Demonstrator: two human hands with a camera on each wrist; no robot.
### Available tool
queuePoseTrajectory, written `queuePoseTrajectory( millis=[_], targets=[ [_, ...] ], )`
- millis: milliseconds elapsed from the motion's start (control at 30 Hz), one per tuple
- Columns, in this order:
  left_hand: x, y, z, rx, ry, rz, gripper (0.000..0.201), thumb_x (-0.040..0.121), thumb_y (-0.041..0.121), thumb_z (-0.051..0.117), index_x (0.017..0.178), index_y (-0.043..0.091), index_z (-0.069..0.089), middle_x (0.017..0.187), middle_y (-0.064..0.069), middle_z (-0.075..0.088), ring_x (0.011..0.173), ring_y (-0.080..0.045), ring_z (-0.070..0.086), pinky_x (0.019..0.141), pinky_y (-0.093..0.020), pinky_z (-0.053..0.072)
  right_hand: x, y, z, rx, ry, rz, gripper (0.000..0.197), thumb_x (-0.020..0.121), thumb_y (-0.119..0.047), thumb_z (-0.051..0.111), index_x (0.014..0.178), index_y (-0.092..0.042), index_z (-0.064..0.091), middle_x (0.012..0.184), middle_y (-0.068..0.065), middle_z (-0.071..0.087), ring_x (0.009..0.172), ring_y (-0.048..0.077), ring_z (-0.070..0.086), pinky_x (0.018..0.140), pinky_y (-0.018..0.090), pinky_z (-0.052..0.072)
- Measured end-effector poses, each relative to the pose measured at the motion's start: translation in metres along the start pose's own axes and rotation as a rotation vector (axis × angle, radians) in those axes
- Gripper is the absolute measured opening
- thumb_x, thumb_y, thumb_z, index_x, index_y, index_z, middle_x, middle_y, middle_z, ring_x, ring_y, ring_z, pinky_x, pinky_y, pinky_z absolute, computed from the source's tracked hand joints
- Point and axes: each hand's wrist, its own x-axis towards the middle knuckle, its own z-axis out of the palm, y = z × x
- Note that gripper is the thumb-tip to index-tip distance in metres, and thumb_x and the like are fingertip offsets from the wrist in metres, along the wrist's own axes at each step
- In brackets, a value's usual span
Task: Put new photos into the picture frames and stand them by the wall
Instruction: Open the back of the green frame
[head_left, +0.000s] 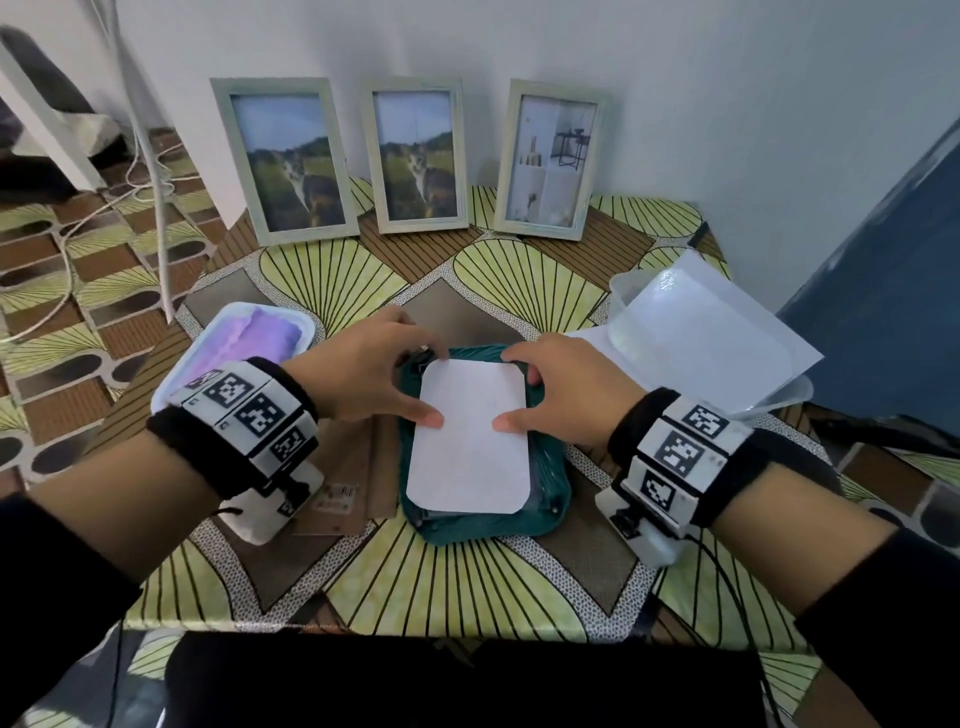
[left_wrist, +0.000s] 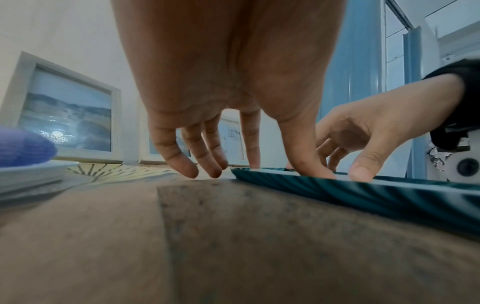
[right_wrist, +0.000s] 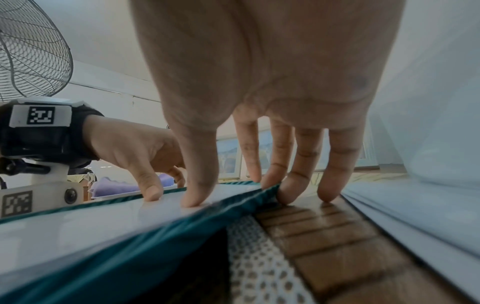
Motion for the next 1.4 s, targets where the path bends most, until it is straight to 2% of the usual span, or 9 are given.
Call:
queuePoseTrajectory(
  millis=[133,267,433,567,700,900,1067,1167,1400],
  targets=[
    [0.000,0.001,0.002,-0.025,0.041,0.006,0.065,0.061,0.054,0.086,0.117,0.038,0.056,0.110,0.009,0.043,0.101,-0.011,0.050,0.086,-0.027,0.043,0.008,0.002,-0.002,-0.018,-0.018,-0.036,0.073,0.072,-0.051,0.078,0.135,-0.022,0.053,0.087,-0.012,0.044,0.089,0.010,0.043,0.078,0.028,0.036],
    [0.001,-0.002,0.001,0.000,0.035,-0.003,0.075,0.061,0.062,0.082,0.126,0.038,0.053,0.110,0.008,0.044,0.097,-0.009,0.050,0.084,-0.025,0.041,0.012,0.003,-0.002,-0.012,-0.049,-0.033,0.059,0.073,-0.049,0.079,0.121,-0.018,0.063,0.078,-0.017,0.042,0.078,0.006,0.044,0.069,0.027,0.035],
    [0.000,-0.004,0.002,0.068,0.041,0.038,0.080,0.067,0.068,0.074,0.137,0.037,0.052,0.112,0.012,0.041,0.100,-0.008,0.044,0.085,-0.024,0.038,0.013,0.001,-0.006,-0.014,-0.060,-0.016,0.063,0.074,-0.045,0.079,0.126,-0.017,0.057,0.081,-0.018,0.039,0.089,0.012,0.046,0.078,0.030,0.041],
    [-0.003,-0.003,0.004,0.089,0.041,0.067,0.080,0.068,0.071,0.071,0.137,0.034,0.053,0.114,0.011,0.042,0.102,-0.007,0.044,0.091,-0.029,0.043,0.008,0.001,-0.008,0.009,-0.053,-0.030,0.065,0.073,-0.040,0.082,0.128,-0.021,0.053,0.095,-0.008,0.048,0.095,0.015,0.050,0.088,0.036,0.046],
    [-0.003,0.000,0.001,0.089,0.056,0.078,0.077,0.067,0.066,0.075,0.134,0.032,0.057,0.119,0.008,0.046,0.106,-0.009,0.045,0.094,-0.030,0.044,0.005,0.001,-0.006,0.067,-0.026,-0.052,0.060,0.071,-0.034,0.083,0.117,-0.027,0.045,0.103,-0.002,0.058,0.093,0.020,0.056,0.082,0.041,0.050],
    [-0.004,0.003,0.000,-0.015,0.142,0.122,0.064,0.061,0.048,0.088,0.111,0.028,0.056,0.103,0.009,0.054,0.092,-0.013,0.051,0.076,-0.029,0.043,-0.002,-0.002,-0.002,0.057,0.021,-0.057,0.057,0.073,-0.035,0.080,0.111,-0.030,0.037,0.105,-0.001,0.056,0.090,0.022,0.056,0.079,0.045,0.051],
    [-0.002,0.001,0.003,-0.069,0.083,0.063,0.065,0.063,0.044,0.089,0.113,0.031,0.049,0.097,0.012,0.065,0.084,-0.004,0.060,0.070,-0.017,0.045,-0.011,-0.004,-0.004,0.026,0.017,-0.041,0.063,0.085,-0.040,0.069,0.135,-0.026,0.033,0.130,0.002,0.051,0.109,0.021,0.055,0.092,0.043,0.049],
    [-0.002,0.000,0.004,-0.089,0.073,0.043,0.069,0.063,0.043,0.089,0.119,0.030,0.051,0.093,0.013,0.063,0.082,0.000,0.060,0.070,-0.017,0.046,-0.022,-0.006,-0.019,0.009,0.076,-0.034,0.062,0.090,-0.043,0.063,0.141,-0.031,0.030,0.127,0.000,0.051,0.101,0.016,0.055,0.089,0.038,0.051],
    [-0.002,0.005,0.003,-0.019,0.080,0.036,0.071,0.067,0.044,0.086,0.126,0.028,0.051,0.088,0.015,0.059,0.080,-0.001,0.056,0.074,-0.024,0.049,-0.065,0.015,-0.072,-0.107,0.363,0.012,0.033,0.091,-0.043,0.057,0.122,-0.033,0.052,0.107,-0.011,0.058,0.093,0.008,0.055,0.082,0.035,0.052]
  ],
)
